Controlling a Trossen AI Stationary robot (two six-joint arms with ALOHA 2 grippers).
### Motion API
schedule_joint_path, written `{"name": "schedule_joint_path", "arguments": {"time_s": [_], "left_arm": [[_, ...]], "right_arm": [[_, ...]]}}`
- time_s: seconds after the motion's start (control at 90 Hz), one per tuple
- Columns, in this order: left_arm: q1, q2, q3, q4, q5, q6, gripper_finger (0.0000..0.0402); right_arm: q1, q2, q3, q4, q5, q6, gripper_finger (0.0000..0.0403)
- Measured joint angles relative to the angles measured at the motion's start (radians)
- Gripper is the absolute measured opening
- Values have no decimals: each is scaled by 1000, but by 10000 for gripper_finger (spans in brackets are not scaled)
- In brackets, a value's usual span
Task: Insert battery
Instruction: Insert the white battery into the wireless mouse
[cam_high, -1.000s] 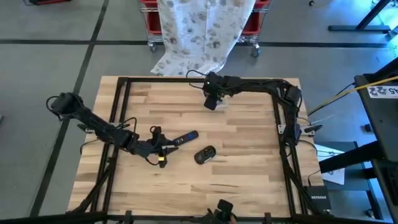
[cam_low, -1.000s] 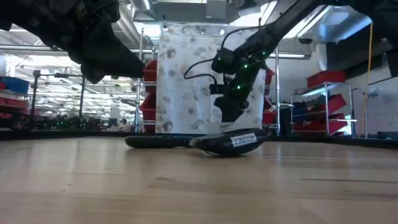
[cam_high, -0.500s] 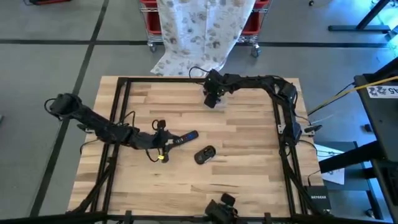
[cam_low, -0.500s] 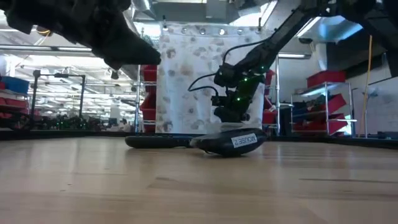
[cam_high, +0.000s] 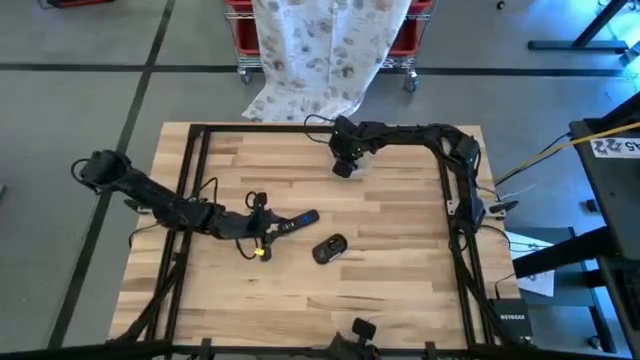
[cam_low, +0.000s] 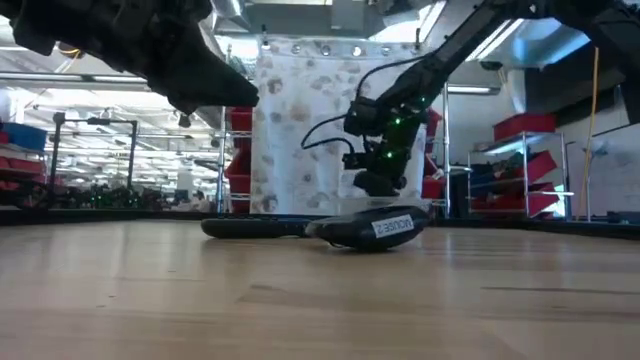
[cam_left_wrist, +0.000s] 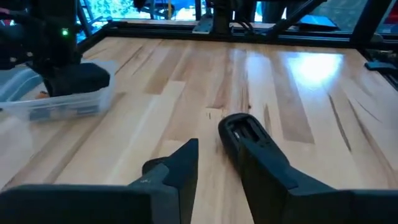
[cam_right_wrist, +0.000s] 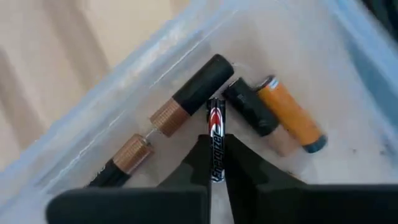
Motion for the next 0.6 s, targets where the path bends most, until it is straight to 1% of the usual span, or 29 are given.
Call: {"name": "schedule_joint_path", "arguments": {"time_s": [0.133,0.311,0.389,0.467,0.544,0.6], "left_arm": [[-3,0,0,-30,-1,-20,96],[-3,0,0,-46,-1,-26,96],[-3,0,0,-46,-1,-26,96],[-3,0,0,-48,-1,-26,96],[-3,0,0,-48,0,-26,96],[-3,0,0,-48,13,-26,96]], "right_arm": [[22,-100,5,-63,51,-12,2],[73,-208,4,-163,39,-48,1],[114,-259,-2,-210,-20,-87,0],[178,-297,-24,-247,-109,-113,0],[264,-332,-53,-239,-213,-114,0],[332,-341,-78,-214,-261,-110,0]]}}
